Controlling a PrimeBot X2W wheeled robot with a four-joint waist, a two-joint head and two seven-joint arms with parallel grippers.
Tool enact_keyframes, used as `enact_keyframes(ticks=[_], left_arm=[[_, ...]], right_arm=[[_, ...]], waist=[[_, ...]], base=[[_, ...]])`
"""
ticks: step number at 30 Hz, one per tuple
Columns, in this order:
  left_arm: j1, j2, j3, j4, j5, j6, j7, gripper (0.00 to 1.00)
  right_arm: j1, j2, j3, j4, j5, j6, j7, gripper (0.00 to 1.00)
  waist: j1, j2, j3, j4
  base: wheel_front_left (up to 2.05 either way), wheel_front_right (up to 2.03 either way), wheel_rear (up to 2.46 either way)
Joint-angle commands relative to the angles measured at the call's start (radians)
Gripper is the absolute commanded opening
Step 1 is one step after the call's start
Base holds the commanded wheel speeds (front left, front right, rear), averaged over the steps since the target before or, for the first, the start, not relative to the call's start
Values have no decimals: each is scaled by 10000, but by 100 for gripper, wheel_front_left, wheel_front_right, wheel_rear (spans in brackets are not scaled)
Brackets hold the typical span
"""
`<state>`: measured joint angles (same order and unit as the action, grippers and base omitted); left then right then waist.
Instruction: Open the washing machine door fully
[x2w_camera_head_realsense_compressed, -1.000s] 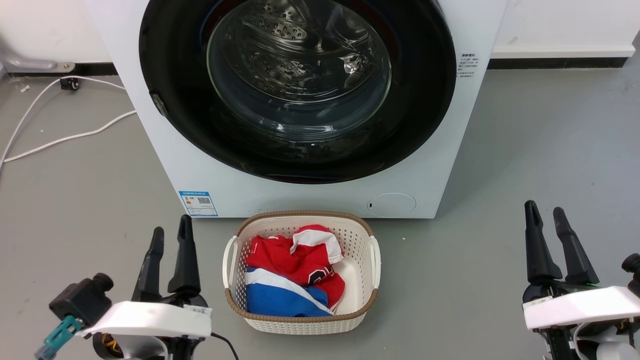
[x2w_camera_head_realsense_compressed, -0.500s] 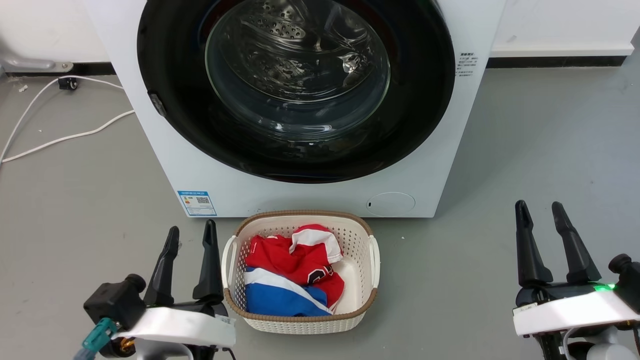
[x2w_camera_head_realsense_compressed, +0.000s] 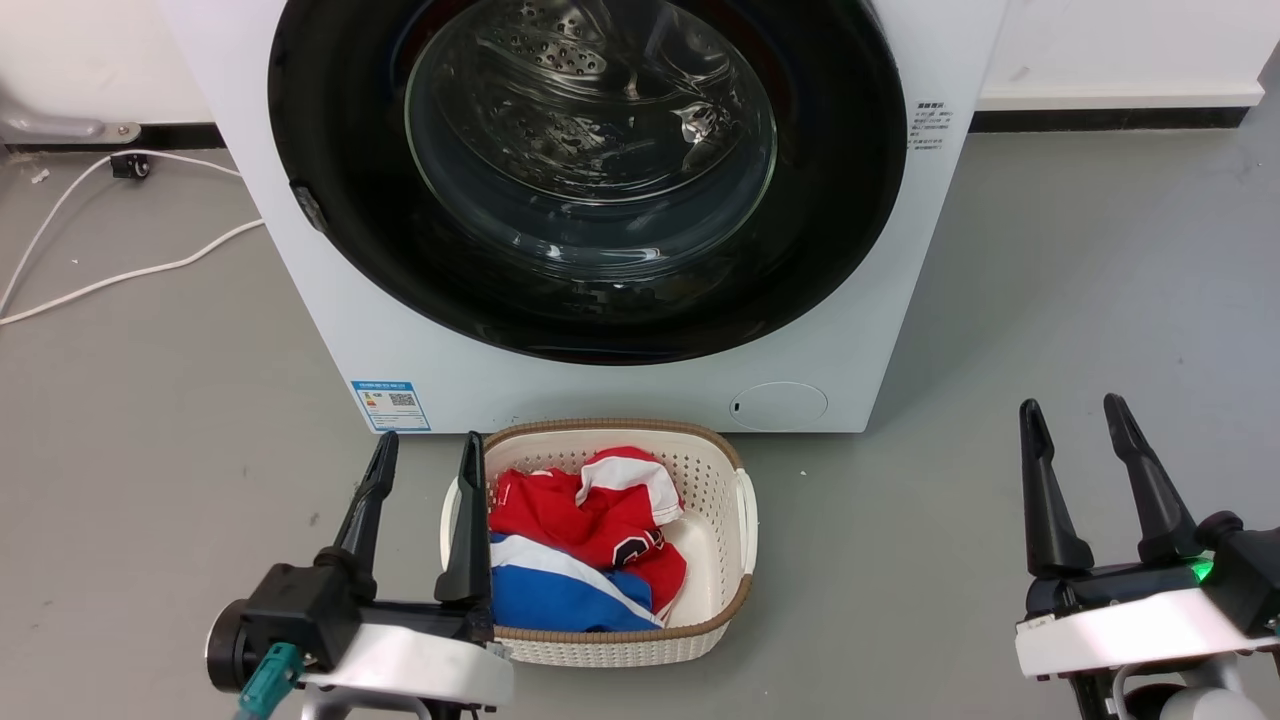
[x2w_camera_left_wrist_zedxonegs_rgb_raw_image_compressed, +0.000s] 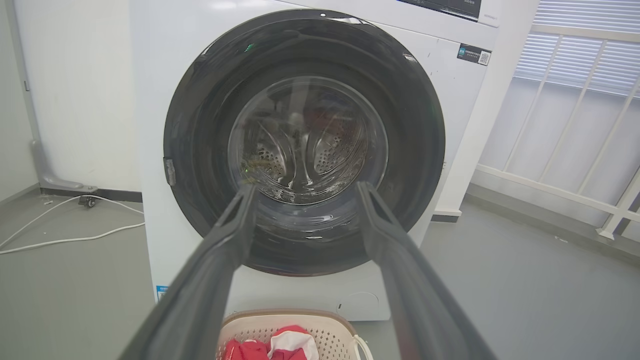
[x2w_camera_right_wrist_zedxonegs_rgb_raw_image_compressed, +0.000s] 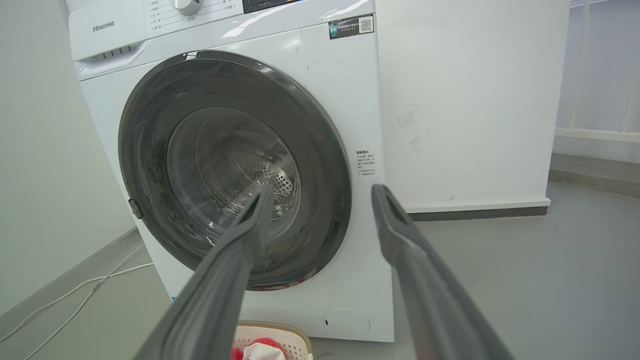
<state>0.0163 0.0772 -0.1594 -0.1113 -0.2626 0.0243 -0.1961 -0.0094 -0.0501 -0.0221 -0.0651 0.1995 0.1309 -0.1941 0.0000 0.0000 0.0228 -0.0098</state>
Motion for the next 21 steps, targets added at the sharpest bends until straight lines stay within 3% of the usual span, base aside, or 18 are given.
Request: enact_keyframes(ticks=[1,7,11,18,21], left_arm=[[-35,52,-54,-113,197,60,-61,100],[-19,305,-556,-38,764,486,-200,100],[38,294,-676,37,753,526,-278,100],[232,-31,-136,104,606,-24,-409,100],[352,-146,113,193,535,-474,-468,100]], right_arm=[[76,-6,21,-123,-190,-3,-83,100],[77,-4,111,-182,-738,-3,-216,100],[128,-3,133,-201,-1036,-3,-293,100],[259,-2,94,-47,-873,-3,-432,100],[309,-2,26,78,-830,-3,-478,100]], waist=[[0,0,0,2],[0,0,-3,4],[0,0,-3,8],[0,0,-12,-4],[0,0,-22,-10]], base=[[0,0,0],[0,0,0],[0,0,0],[0,0,0],[0,0,0]])
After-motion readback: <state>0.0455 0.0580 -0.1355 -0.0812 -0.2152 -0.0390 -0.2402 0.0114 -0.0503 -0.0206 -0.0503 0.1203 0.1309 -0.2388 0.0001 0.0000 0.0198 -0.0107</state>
